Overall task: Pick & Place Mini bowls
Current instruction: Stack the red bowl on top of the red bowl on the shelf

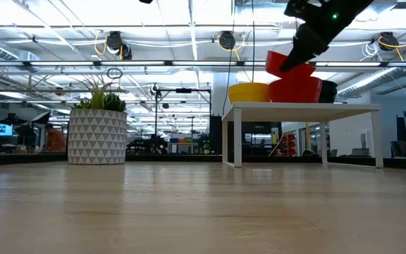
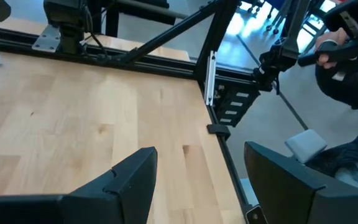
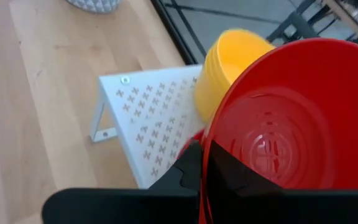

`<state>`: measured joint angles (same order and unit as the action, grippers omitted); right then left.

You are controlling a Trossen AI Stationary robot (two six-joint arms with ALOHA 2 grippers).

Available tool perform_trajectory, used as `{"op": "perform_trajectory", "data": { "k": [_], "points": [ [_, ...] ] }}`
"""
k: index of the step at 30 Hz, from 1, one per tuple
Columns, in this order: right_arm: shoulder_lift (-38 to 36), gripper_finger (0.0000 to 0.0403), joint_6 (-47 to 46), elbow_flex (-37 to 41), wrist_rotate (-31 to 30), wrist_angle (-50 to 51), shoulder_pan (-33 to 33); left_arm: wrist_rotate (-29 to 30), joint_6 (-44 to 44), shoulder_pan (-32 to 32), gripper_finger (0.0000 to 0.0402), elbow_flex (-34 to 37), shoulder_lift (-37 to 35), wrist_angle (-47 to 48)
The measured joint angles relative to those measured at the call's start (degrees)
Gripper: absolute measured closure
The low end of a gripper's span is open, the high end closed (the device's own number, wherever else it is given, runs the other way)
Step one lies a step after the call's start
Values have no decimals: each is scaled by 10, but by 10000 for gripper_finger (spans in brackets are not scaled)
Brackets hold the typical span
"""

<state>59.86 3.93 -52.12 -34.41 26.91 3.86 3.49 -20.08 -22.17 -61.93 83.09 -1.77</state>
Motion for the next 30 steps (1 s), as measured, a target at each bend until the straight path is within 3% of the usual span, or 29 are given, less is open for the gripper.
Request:
{"op": "perform_trajectory", "data": {
  "k": [13, 30],
  "points": [
    [0, 396, -29, 0, 0, 33, 0, 0, -10, 0, 158, 0, 0, 1],
    [0, 294, -27, 0, -2, 33, 22, -4, -12, 0, 158, 0, 0, 0]
  ]
}}
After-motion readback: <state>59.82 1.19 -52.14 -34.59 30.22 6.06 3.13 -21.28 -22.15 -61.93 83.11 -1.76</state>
